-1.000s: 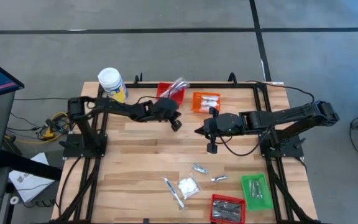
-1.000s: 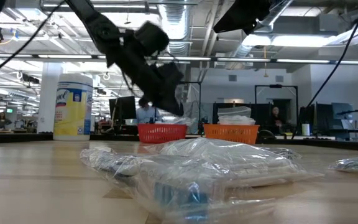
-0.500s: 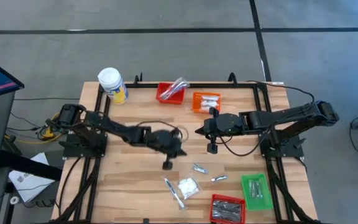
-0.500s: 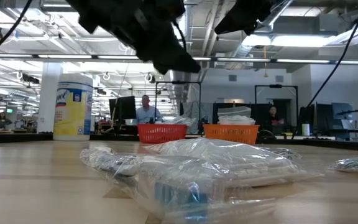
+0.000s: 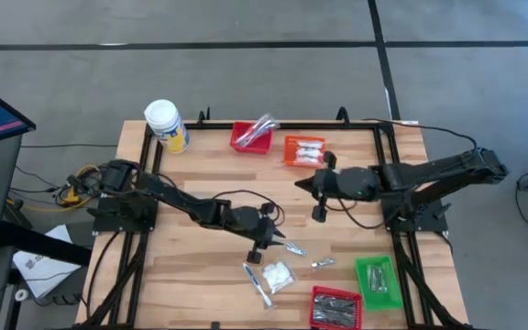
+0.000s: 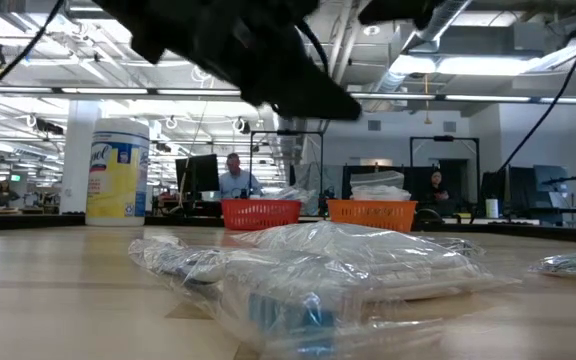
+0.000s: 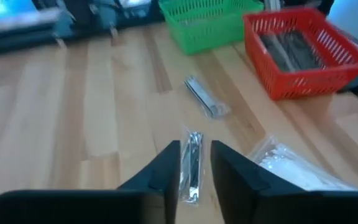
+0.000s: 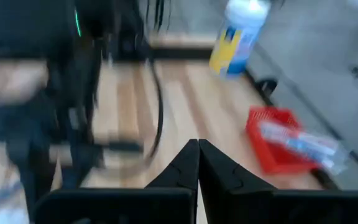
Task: Pick & Place Travel size toiletries
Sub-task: Put the silver nail cutter into the green bin
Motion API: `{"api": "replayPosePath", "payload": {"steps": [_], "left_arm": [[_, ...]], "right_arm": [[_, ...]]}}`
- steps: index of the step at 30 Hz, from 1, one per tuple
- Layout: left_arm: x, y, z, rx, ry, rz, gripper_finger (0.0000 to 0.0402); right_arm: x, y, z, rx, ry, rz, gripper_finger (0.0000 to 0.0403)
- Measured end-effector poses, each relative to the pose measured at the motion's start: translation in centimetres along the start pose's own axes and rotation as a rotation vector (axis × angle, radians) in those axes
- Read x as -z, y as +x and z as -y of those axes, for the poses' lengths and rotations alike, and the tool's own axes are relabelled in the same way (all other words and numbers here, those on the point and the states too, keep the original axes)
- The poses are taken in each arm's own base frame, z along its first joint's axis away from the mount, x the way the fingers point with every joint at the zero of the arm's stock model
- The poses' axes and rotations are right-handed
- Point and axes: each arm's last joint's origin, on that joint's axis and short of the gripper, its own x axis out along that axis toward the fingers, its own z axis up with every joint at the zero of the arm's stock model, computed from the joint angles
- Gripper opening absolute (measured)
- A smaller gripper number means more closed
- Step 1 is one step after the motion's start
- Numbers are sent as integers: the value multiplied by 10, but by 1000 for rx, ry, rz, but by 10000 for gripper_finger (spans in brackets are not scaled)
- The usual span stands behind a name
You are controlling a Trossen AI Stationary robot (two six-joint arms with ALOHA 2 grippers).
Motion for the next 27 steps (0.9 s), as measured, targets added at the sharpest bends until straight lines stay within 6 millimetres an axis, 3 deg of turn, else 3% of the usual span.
{"api": "replayPosePath", "payload": {"steps": [7,12,16,21,27], "left_arm": [[7,48,13,58,25,-45,139],[7,59,19,71,70,-40,163],[17,70,19,67,70,-75,183],[20,81,17,46,69,-80,207],[22,83,12,26,59,-91,229]], "right_arm": [[-3,-33,-13,-48,50,284,0],[7,-56,-11,-51,128,546,0],[27,-68,-4,-28,204,734,0],[34,-81,6,-15,202,789,13],[35,-84,2,-45,179,792,78]]}}
